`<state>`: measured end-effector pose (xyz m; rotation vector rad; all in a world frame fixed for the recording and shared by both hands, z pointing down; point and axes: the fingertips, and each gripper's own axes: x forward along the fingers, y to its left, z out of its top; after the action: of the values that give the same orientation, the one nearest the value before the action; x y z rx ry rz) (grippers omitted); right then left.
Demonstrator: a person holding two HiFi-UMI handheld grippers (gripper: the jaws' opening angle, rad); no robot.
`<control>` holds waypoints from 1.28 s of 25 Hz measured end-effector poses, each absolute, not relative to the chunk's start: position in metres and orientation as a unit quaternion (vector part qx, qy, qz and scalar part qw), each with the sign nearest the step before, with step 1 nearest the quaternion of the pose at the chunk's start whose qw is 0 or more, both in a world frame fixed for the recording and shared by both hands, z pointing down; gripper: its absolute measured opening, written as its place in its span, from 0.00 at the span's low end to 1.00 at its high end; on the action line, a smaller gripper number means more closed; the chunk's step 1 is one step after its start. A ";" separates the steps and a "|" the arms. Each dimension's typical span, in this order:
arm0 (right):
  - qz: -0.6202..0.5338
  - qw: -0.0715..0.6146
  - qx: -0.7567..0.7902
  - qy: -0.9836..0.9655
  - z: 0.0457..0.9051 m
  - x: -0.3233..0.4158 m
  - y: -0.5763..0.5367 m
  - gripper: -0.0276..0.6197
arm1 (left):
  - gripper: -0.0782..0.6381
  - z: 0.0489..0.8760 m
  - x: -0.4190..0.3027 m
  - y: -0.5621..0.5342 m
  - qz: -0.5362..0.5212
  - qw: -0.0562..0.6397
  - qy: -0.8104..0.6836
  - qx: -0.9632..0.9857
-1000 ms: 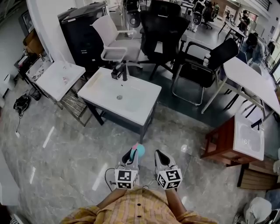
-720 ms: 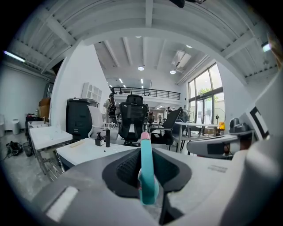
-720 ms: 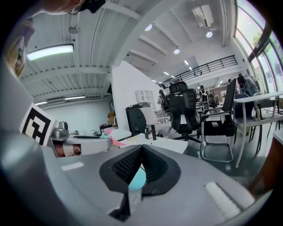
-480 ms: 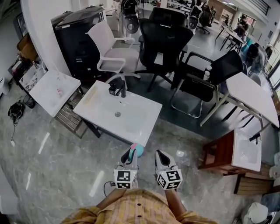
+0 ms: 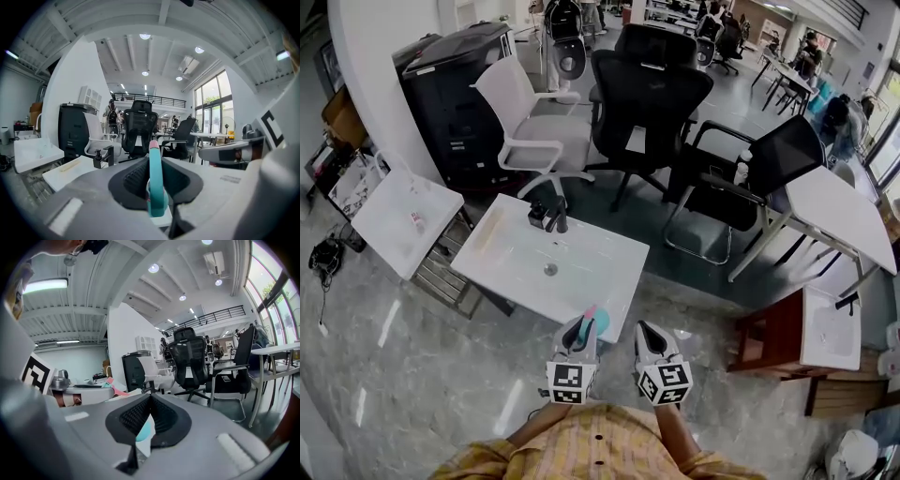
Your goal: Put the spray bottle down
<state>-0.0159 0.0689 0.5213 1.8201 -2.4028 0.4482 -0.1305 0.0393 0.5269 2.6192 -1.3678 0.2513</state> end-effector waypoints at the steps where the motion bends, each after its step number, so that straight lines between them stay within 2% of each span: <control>1: 0.145 0.047 0.599 -0.786 0.521 -0.016 0.063 0.05 | 0.21 0.528 -0.130 0.034 0.085 0.087 -0.457 0.881; 32: 0.159 0.036 0.544 -0.823 0.529 0.031 -0.077 0.05 | 0.21 0.537 -0.078 -0.088 0.119 0.100 -0.499 0.852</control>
<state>0.0315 -0.0769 0.5290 1.6690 -2.5287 0.4869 -0.0784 -0.0880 0.5374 2.5199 -1.4766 0.3503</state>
